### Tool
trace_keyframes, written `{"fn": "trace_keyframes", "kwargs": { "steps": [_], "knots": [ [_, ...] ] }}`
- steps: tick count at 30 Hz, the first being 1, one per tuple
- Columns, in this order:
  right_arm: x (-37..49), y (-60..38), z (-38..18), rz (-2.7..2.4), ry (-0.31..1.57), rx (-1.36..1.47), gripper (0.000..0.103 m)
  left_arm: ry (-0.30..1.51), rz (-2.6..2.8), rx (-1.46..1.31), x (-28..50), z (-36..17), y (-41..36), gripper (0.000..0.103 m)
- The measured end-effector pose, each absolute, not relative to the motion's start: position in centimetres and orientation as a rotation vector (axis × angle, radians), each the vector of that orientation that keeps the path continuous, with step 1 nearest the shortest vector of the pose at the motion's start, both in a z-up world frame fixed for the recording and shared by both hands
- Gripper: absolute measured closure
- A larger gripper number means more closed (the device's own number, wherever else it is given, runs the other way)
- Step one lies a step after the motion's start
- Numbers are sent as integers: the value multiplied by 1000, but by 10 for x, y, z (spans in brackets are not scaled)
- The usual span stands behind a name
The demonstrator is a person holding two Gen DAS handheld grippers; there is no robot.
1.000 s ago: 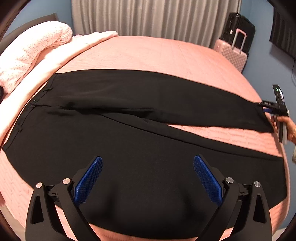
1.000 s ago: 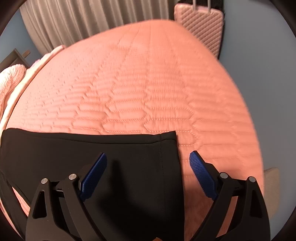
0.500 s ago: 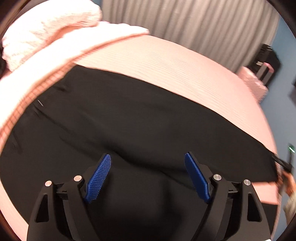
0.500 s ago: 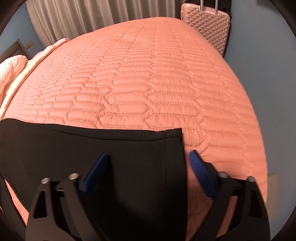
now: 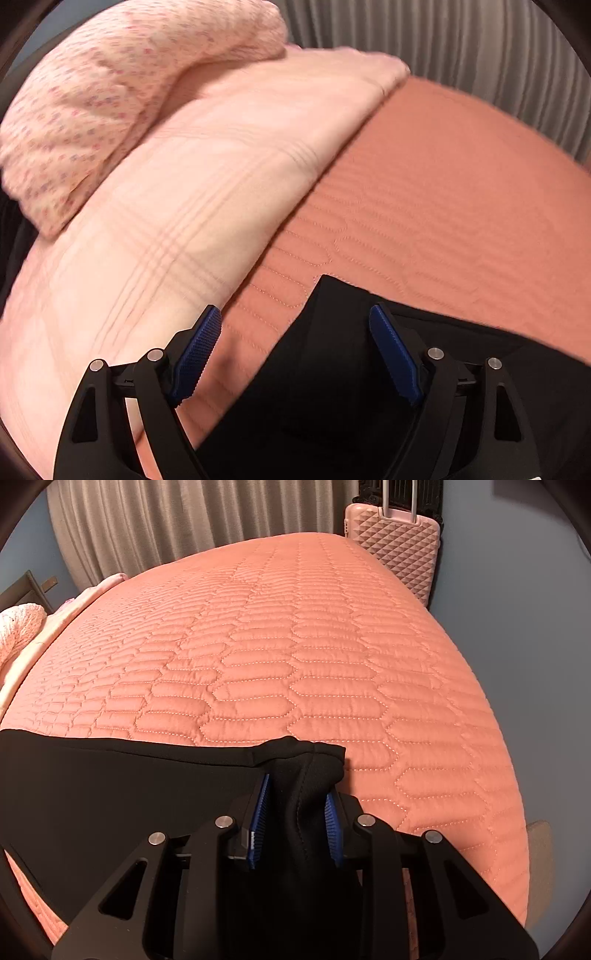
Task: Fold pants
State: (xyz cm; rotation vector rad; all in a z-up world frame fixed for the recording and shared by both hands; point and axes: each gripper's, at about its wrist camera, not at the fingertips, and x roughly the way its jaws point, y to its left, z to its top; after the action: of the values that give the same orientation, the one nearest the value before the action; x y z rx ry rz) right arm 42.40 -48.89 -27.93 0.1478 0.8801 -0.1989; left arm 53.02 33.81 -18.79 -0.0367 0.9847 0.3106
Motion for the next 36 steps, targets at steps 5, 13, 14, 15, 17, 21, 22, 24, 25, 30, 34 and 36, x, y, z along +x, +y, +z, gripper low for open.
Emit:
{"fn": "trace_keyframes", "kwargs": {
  "steps": [5,13,14,15,17,21,22,24,25,30,34,36],
  "knots": [
    [424,-486,-279,-224,880,140,75,1005,158,-76,543,-206,330,79],
    [409,-472,-246,-224,822,153,90,897,45,-189,505,-152,329,99],
    [404,-470,-237,-216,808,156,90,875,23,-212,493,-139,328,99],
    [399,-469,-227,-208,792,156,91,840,-14,-243,477,-121,330,99],
    [379,-464,-198,-180,741,153,91,795,-56,-275,448,-91,332,99],
    [320,-444,-140,-80,613,104,91,709,-156,-302,367,-38,339,98],
    [297,-436,-125,-45,590,80,91,703,-167,-285,347,-29,338,98],
    [263,-425,-111,-12,576,36,91,708,-194,-244,298,-15,340,98],
    [240,-418,-107,3,581,10,91,721,-199,-234,279,-14,341,98],
    [158,-400,-143,-45,780,76,91,873,-167,-206,185,-54,363,98],
    [125,-397,-206,-85,960,88,88,980,-16,-142,141,-112,395,103],
    [113,-399,-229,-136,1023,103,76,1028,98,-166,132,-145,424,103]
  ]
}}
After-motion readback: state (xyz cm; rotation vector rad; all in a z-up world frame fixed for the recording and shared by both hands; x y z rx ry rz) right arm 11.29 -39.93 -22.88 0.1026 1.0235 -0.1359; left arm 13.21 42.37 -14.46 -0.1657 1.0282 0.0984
